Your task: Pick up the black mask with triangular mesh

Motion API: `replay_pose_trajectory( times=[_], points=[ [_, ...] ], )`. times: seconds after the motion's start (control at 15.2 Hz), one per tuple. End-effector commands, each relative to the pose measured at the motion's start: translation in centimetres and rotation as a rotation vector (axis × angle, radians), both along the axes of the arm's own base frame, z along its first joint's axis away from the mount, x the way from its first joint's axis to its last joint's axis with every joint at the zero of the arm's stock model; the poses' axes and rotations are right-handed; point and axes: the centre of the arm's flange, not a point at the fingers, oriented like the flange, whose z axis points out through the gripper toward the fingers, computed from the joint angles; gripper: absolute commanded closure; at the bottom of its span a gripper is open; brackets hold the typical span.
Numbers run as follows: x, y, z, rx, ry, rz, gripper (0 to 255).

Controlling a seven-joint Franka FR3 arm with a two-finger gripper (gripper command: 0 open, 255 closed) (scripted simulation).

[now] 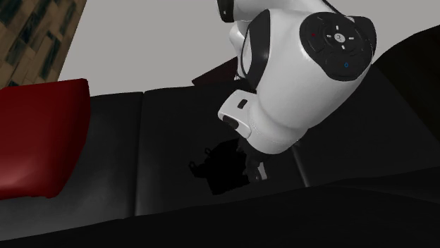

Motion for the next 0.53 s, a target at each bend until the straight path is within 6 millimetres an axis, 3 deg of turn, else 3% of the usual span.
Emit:
replay_pose_trajectory(
  times=[0.0,0.33,0.46],
  points=[
    [-0.1,-0.1,1.1,0.001,-0.001,0.0,255],
    [-0.1,-0.1,3.7,0.001,-0.001,0.0,255],
    [-0.1,-0.1,3.8,0.001,-0.001,0.0,255]
  ],
)
